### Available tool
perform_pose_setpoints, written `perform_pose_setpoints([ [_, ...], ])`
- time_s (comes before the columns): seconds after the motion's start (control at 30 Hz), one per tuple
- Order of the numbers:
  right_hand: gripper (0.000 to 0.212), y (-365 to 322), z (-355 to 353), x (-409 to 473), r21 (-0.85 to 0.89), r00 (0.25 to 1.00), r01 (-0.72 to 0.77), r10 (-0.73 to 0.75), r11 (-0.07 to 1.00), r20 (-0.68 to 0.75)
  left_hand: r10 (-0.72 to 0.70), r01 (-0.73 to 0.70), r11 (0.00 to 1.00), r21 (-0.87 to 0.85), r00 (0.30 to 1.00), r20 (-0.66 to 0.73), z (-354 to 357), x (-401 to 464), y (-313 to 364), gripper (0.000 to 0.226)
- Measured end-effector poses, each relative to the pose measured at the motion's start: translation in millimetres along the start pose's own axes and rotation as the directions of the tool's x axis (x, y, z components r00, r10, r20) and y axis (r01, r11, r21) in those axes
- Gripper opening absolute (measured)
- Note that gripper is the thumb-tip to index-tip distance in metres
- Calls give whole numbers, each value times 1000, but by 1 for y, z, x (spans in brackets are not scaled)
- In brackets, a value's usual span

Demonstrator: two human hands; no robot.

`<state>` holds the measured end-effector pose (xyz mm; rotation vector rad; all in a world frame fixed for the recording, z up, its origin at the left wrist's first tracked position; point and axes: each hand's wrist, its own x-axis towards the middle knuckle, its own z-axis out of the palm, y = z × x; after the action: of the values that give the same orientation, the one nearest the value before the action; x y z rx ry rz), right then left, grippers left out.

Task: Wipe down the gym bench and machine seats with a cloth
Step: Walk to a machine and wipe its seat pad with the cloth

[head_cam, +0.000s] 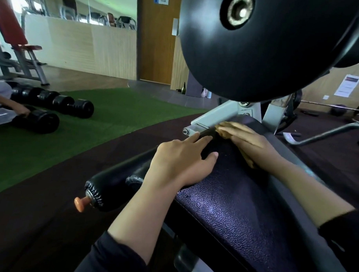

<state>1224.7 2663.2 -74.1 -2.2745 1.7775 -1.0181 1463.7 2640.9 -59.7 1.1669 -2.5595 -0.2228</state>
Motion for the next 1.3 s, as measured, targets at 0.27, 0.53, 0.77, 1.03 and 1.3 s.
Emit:
perform_pose_setpoints([
  [0.27,28,20,-2,57,-93,937,-344,336,934,-90,8,-7,1000,2,1000,-18,0,-1,2,53],
  [0.53,36,-36,14,-1,-17,994,-95,94,995,-59,-41,29,996,-85,989,-140,-6,-13,5,45],
  [0.77,41,-42,16,-25,20,990,-83,85,996,-113,-199,141,962,-236,949,-243,-12,-60,-33,34],
  [1.03,35,-51,19,-5,28,947,-271,271,962,-173,-269,162,905,-393,934,-234,-2,-64,-36,32],
  [1.3,32,-119,64,-8,-75,996,10,-16,997,-87,-306,192,892,-411,923,-233,-1,-64,-36,34],
])
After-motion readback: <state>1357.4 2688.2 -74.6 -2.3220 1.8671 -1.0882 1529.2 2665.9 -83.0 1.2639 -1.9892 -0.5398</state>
